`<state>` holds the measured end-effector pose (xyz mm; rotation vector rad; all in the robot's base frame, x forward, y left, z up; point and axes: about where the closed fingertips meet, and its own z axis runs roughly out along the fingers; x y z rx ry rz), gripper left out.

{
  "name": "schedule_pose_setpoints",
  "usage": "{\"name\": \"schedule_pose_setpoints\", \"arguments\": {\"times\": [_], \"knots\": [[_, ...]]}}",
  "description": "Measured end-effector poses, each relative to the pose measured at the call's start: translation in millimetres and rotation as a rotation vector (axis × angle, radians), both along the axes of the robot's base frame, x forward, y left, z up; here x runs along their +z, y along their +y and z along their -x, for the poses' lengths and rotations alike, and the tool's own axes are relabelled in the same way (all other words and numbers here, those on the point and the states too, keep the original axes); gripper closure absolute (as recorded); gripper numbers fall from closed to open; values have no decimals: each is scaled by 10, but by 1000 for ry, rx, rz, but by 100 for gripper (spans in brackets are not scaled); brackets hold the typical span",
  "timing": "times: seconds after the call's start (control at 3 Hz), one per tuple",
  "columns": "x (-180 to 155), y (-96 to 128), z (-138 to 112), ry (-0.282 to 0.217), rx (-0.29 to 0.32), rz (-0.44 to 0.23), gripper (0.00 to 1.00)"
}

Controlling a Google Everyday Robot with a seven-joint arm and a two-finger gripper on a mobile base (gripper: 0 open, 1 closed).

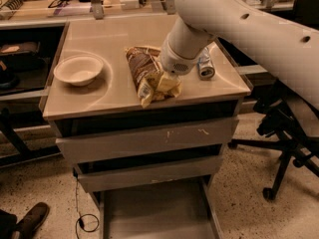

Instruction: Place brown chip bag into bottom drawer

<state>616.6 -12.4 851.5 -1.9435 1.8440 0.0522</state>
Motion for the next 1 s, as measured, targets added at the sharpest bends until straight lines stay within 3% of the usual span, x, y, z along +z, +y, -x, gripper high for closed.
{"name": "schedule_pose_setpoints", "arguments": {"times": [0.67,1.0], "knots": [[213,-248,979,36,-113,40,100],[214,-248,979,36,-113,40,100]]}}
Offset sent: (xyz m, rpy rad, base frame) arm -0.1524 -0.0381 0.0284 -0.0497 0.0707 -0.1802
